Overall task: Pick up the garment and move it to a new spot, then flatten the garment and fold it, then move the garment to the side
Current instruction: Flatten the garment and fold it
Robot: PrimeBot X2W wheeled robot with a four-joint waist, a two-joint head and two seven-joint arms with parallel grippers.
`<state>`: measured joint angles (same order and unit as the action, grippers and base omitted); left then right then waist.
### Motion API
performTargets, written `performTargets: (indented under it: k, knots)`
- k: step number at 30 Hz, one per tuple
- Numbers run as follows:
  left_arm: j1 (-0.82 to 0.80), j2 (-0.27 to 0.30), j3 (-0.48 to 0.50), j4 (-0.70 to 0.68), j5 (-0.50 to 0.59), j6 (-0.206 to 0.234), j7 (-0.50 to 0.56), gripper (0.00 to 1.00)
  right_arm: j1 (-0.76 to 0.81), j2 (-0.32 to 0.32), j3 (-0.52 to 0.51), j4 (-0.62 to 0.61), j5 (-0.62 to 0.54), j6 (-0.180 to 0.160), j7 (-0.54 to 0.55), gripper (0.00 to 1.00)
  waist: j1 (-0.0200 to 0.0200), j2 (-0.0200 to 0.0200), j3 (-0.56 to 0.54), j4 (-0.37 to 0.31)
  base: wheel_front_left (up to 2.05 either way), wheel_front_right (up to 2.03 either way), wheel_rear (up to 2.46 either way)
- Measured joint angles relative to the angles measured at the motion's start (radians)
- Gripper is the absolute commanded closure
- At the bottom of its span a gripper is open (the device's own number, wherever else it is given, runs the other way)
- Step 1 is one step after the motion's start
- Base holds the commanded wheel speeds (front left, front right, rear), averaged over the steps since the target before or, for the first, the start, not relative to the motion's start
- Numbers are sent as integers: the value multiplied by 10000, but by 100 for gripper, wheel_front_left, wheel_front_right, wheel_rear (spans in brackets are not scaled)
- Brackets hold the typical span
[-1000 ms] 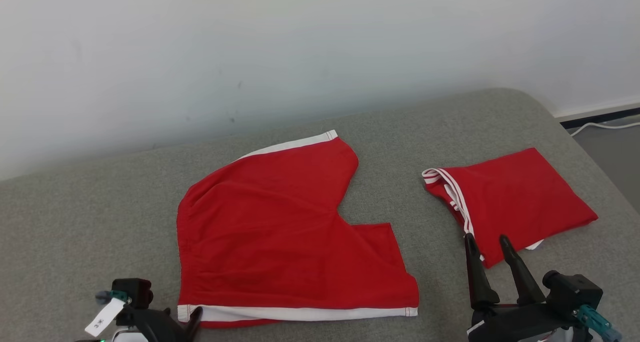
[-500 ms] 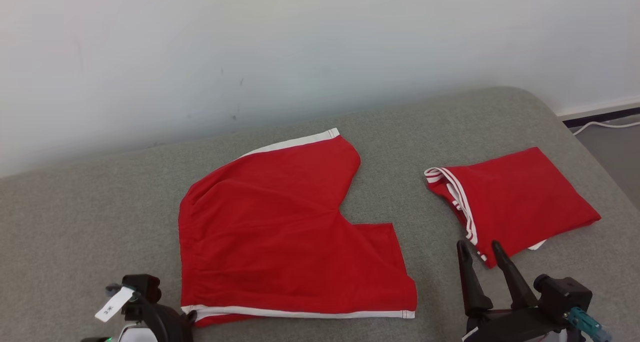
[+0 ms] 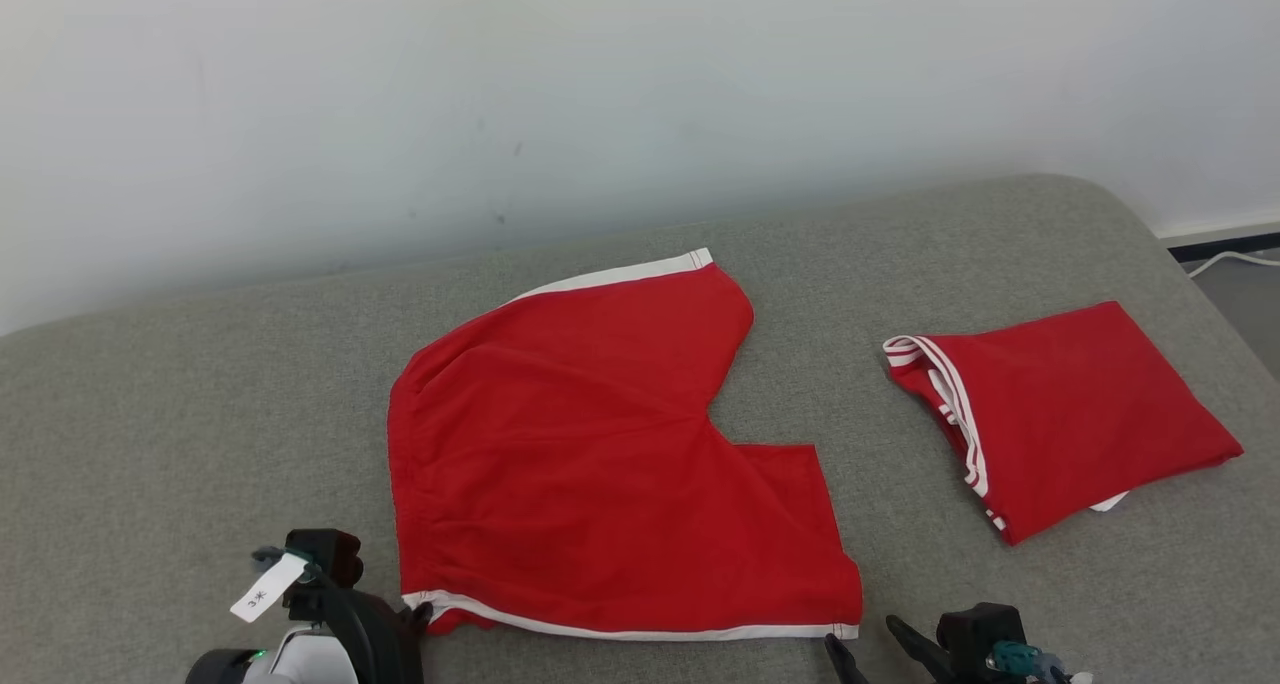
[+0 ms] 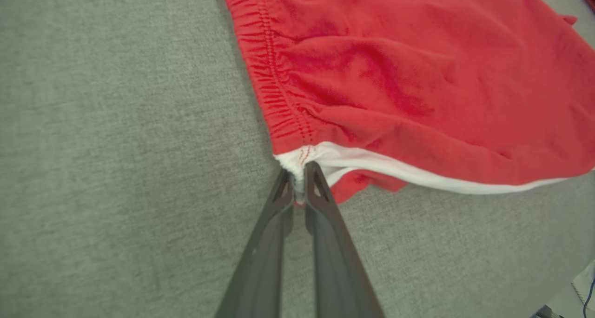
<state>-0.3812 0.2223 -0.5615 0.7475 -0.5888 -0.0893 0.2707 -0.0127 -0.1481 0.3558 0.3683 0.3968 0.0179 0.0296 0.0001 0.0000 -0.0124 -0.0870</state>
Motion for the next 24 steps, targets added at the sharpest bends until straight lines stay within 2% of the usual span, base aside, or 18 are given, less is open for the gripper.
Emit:
performTargets:
  k: [9, 10, 12, 14, 16, 17, 18, 21, 22, 24]
  knots:
    - [-134, -42, -23, 211, 0, -86, -167, 100, -673, 31, 288, 658, -224, 102, 529, 0, 0, 0, 68, 133, 0, 0, 0]
    - [-145, -54, -25, 230, 0, -90, -173, 100, -739, 31, 347, 777, -303, 102, 629, 5, 0, 0, 73, 138, 0, 0, 0]
    - [-178, -86, -35, 293, 0, -92, -176, 100, -821, 29, 422, 932, -385, 132, 773, 7, 0, 0, 81, 151, 0, 0, 0]
    - [-202, -121, -36, 360, -2, -96, -232, 100, -863, 23, 481, 1099, -435, 178, 857, 4, 0, 0, 89, 165, 0, 0, 0]
    - [-231, -150, -40, 422, -2, -140, -253, 100, -929, 21, 546, 1204, -481, 188, 920, 17, 0, 0, 95, 176, 0, 0, 0]
    - [-250, -155, -42, 445, -2, -159, -255, 100, -988, 25, 570, 1244, -483, 190, 949, 36, 0, 0, 98, 181, 0, 0, 0]
    - [-275, -159, -50, 474, -2, -167, -268, 100, -1034, 25, 577, 1273, -485, 192, 951, 40, 0, 0, 100, 184, 0, 0, 0]
    - [-339, -186, -59, 541, -2, -169, -336, 100, -1127, 23, 606, 1455, -535, 222, 1011, 35, 0, 0, 105, 191, 0, 0, 0]
    - [-339, -194, -61, 560, -2, -169, -347, 100, -1158, 21, 604, 1492, -546, 232, 1026, 41, 0, 0, 106, 192, 0, 0, 0]
    - [-357, -201, -63, 614, -2, -174, -355, 100, -1209, 21, 606, 1544, -546, 232, 1028, 61, 0, 0, 107, 197, 0, 0, 0]
